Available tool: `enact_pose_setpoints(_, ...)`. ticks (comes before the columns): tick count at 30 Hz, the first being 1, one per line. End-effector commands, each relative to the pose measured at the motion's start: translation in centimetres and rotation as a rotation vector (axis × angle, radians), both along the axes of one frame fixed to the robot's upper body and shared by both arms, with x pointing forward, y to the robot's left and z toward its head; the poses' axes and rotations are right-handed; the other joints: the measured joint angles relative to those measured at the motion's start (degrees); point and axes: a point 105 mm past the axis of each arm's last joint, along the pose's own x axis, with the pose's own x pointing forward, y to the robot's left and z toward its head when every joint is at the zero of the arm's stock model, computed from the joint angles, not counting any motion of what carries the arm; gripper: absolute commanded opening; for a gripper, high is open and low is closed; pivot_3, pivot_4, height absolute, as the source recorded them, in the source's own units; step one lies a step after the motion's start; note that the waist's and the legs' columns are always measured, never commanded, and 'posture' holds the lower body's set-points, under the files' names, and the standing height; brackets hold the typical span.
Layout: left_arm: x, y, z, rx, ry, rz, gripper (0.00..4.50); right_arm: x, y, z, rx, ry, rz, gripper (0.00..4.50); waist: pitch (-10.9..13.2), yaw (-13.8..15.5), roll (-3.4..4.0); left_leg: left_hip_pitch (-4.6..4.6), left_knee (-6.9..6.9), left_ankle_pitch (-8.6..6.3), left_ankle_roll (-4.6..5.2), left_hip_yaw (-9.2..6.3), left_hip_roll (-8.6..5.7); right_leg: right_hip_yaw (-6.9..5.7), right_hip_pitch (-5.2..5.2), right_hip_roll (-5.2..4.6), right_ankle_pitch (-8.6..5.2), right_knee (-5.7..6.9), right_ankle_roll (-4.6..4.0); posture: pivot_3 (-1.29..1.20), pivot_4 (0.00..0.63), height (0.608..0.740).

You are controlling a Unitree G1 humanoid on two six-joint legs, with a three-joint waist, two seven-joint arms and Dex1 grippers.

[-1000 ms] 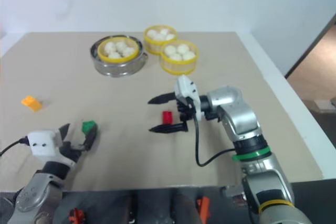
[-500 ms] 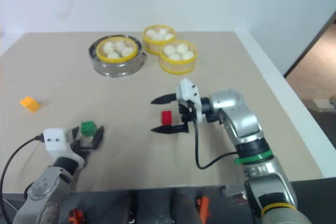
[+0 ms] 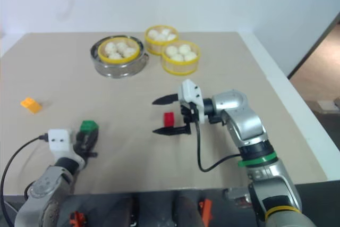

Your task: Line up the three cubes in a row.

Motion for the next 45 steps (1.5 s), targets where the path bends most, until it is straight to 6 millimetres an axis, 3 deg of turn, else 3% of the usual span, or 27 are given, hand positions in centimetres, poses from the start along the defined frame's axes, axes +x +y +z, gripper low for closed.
enact_pose_setpoints(1,0.0,-0.2,0.3,0.091,-0.011,-0.111,1.3,0.0,0.3,1.3,0.01,-0.059,0.019,4.5,0.0,-0.01,0.0,0.0,0.0,0.0,0.0,0.0,0.0,0.0,0.0,0.0,0.0,0.0,0.0,0.0,0.15,0.74)
enact_pose_setpoints(6,0.6,-2.6,0.5,0.221,-0.027,-0.459,1.3,0.4,0.5,1.5,0.005,-0.074,0.013,4.5,0.0,0.04,0.01,0.01,-0.06,0.0,-0.01,0.04,0.0,0.0,-0.03,-0.04,-0.02,-0.01,-0.04,0.0,0.15,0.74)
enact_pose_setpoints(12,3.2,-5.5,3.3,0.284,-0.11,-0.887,1.3,0.9,0.1,1.4,0.009,-0.046,-0.01,4.5,0.0,0.21,0.01,-0.17,0.0,0.01,-0.01,0.1,0.0,-0.16,-0.12,-0.19,0.03,-0.08,-0.06,0.0,0.15,0.74)
enact_pose_setpoints(18,5.2,-5.9,3.2,0.422,-0.064,-1.177,1.3,1.9,-1.2,0.6,0.032,0.097,-0.115,4.5,-0.01,0.09,-0.02,-0.44,-0.09,0.02,0.01,0.07,-0.01,-0.13,-0.47,-0.02,0.12,0.01,0.21,0.0,0.15,0.74)
enact_pose_setpoints(28,9.0,-7.3,5.8,0.435,-0.128,-1.259,1.3,2.7,-2.5,-0.1,0.003,0.121,-0.192,4.5,-0.01,0.08,-0.02,-0.58,-0.08,0.0,0.04,0.02,0.0,-0.06,-0.59,0.11,-0.01,0.11,0.35,0.0,0.15,0.74)
enact_pose_setpoints(38,7.8,-10.6,4.7,0.408,-0.129,-1.419,1.3,2.3,-2.8,-0.3,-0.013,0.094,-0.208,4.5,-0.01,0.01,-0.01,-0.63,0.15,0.0,0.05,0.01,0.0,-0.03,-0.61,0.11,0.04,0.28,0.43,0.0,0.15,0.74)
enact_pose_setpoints(45,7.4,-10.8,4.1,0.411,-0.098,-1.439,1.3,2.0,-3.0,-0.2,-0.016,0.089,-0.215,4.5,-0.01,0.04,-0.01,-0.6,0.43,0.0,0.05,-0.01,0.0,-0.01,-0.63,0.11,0.02,0.6,0.42,0.0,0.15,0.74)
